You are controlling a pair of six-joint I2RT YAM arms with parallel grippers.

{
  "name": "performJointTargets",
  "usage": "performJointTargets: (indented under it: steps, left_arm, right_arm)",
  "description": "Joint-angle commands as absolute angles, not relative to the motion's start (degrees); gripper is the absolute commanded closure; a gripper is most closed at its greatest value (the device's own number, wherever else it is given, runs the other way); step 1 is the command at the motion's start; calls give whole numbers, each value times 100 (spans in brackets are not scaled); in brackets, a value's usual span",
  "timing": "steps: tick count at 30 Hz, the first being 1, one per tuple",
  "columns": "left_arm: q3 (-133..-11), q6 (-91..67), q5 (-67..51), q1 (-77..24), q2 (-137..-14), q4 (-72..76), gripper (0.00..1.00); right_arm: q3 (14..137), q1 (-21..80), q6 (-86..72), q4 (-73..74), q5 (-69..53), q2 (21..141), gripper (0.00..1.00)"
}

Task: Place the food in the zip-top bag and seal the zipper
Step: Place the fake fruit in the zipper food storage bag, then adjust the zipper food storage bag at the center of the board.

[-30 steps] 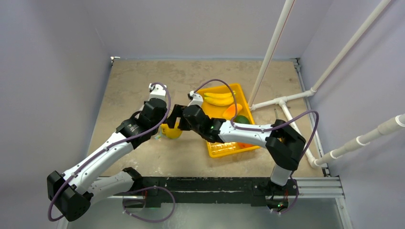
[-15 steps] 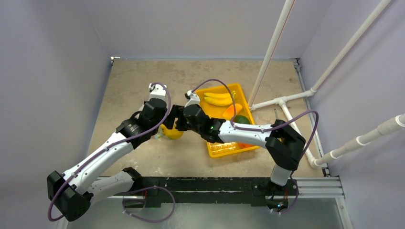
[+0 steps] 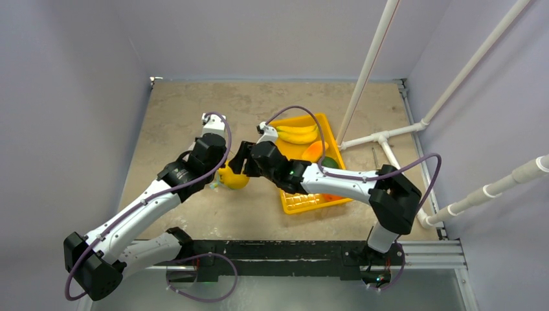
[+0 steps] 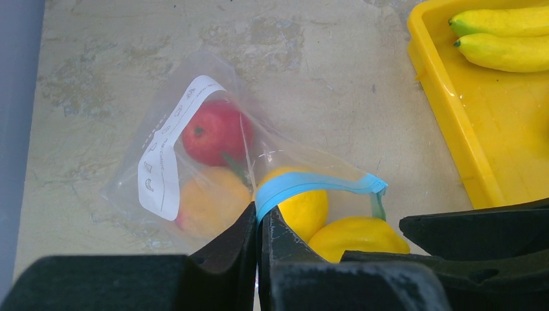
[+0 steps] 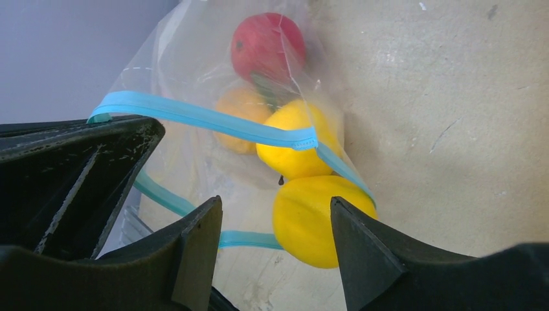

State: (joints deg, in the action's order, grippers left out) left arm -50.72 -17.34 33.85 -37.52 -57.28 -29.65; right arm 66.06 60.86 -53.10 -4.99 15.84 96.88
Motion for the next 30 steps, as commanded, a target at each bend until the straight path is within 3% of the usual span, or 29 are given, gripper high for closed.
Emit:
performJointTargets:
  steps: [1, 20, 25, 29, 30]
  left_arm:
    - [-5068, -1688, 3440, -3724, -5616, -2781, 100]
    - [-5059, -1675, 3376, -3724, -5604, -2764, 100]
    - [-5024, -1652, 3286, -3725, -5476, -2713, 100]
    - [-5007, -1683, 3345, -3719, -5371, -2746, 100]
    - [-5003, -1687, 3348, -3726, -5336, -2744, 100]
  right_arm:
    - [6583, 6088, -5291, -405, 2068, 9609, 37]
    - [7290, 5962, -4811, -589, 2469, 10560, 52]
    - [7345, 5910, -4697, -655, 2465, 10582, 69]
    - [7356, 5880, -4587, -700, 2392, 10529, 100]
    - [7352, 5880, -4566, -695, 2391, 10498, 100]
